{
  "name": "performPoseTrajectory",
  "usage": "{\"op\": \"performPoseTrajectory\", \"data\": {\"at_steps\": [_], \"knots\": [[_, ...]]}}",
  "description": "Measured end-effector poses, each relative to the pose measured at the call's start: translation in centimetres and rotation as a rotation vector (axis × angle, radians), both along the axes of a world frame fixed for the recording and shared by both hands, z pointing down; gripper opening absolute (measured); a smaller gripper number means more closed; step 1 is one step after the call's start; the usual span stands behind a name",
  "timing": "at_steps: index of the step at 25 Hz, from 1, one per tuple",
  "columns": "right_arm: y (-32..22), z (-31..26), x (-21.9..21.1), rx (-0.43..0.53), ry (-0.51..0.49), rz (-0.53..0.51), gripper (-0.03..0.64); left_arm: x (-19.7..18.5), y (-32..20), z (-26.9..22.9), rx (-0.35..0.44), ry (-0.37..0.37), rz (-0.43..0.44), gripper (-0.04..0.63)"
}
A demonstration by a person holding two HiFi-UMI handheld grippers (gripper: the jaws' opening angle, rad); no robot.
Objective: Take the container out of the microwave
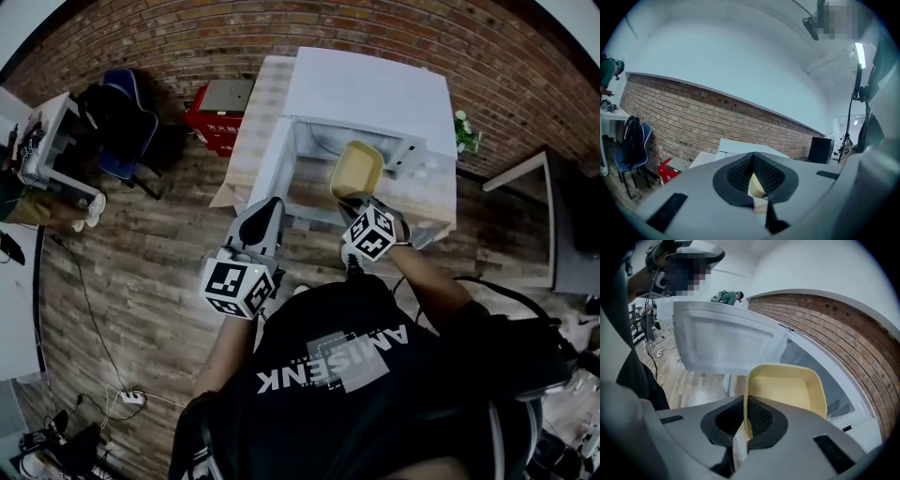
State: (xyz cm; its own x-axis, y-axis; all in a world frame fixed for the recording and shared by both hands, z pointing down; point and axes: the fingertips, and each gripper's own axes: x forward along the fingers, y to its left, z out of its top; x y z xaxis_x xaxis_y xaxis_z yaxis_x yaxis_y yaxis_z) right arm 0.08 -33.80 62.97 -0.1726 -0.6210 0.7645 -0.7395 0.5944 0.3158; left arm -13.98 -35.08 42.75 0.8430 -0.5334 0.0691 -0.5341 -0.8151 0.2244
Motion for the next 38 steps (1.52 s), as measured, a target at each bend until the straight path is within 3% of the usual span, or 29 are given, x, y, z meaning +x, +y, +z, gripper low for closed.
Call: {"op": "performPoseTrajectory", "data": {"at_steps": [12, 16, 26, 38], "knots": [[4.0, -7.1, -0.5, 0.053, -0.058, 0.085, 0.044, 0.3, -0.9, -0.4, 0.023, 0.063, 0.043, 0.012], [5.1, -10.0, 0.8, 0.101, -0.059, 0.109, 0.044, 1.8, -0.6, -2.1, 0.098, 0.088, 0.081, 0.012], [8.1, -15.1, 7.2, 0.189, -0.067, 0.199, 0.044, 5.8, -1.1, -4.8, 0.148, 0.07, 0.059, 0.012], [12.4, -19.5, 17.2, 0.29, -0.13, 0.326, 0.044, 11.8, 1.0, -5.7, 0.151, 0.037, 0.016, 0.012]]}}
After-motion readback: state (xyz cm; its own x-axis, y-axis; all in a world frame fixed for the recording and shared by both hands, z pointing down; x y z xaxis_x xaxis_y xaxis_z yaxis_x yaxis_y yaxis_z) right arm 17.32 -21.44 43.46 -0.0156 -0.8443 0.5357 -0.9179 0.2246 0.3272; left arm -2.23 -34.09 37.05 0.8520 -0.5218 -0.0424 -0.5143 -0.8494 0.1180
